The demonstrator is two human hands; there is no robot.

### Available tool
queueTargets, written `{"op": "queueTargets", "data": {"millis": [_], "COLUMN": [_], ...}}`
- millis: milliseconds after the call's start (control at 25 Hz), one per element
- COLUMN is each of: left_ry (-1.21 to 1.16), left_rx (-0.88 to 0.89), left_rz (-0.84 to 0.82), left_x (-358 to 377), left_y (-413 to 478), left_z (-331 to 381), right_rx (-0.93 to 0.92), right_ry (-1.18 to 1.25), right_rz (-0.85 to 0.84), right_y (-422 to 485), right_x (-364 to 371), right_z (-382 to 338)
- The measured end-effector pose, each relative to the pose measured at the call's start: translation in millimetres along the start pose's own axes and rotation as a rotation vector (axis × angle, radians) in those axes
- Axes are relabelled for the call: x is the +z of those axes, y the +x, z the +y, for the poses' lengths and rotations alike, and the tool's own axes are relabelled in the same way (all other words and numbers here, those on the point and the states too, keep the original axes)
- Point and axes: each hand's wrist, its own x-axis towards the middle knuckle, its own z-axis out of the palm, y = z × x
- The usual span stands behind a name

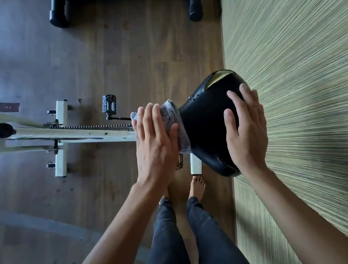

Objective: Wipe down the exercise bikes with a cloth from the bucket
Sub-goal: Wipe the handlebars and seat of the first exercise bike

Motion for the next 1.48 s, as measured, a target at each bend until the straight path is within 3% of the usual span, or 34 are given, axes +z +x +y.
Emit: {"op": "queueTargets", "data": {"millis": [120, 320, 520, 600, 720, 880, 1000, 1080, 1240, 1480], "left_ry": [-0.078, 0.056, -0.174, -0.127, -0.002, -0.064, -0.217, -0.202, -0.098, -0.153], "left_rx": [-0.067, 0.21, -0.198, -0.123, 0.161, -0.068, -0.121, -0.015, 0.387, 0.593], "left_rz": [0.017, 0.0, 0.057, 0.059, -0.001, 0.1, 0.087, 0.016, -0.193, -0.391], "left_x": [4.0, 18.9, 2.0, 7.5, 16.1, 5.4, 2.0, 0.0, -7.3, -26.5], "left_y": [0.5, -6.5, -5.3, -1.4, -5.1, -15.2, -15.5, -6.2, 15.0, 42.5], "left_z": [9.8, 37.0, -2.6, 17.5, 33.3, -2.9, -2.8, 4.1, 3.2, -33.9], "right_rx": [0.013, -0.02, -0.032, -0.039, -0.06, -0.034, -0.023, -0.018, 0.005, 0.267], "right_ry": [-0.038, -0.041, -0.15, -0.186, -0.197, -0.18, -0.177, -0.185, -0.216, -0.271], "right_rz": [0.046, 0.045, 0.061, 0.059, 0.056, 0.075, 0.075, 0.077, 0.063, 0.199], "right_y": [0.1, -0.6, -3.5, -4.9, -7.1, -5.5, -4.6, -4.5, -4.8, -8.3], "right_x": [3.3, 3.1, 6.4, 7.7, 6.6, 6.6, 6.8, 5.8, 4.6, 22.4], "right_z": [-1.9, 0.1, -3.6, -4.0, -0.8, -3.0, -6.0, -7.3, -12.6, -39.1]}}
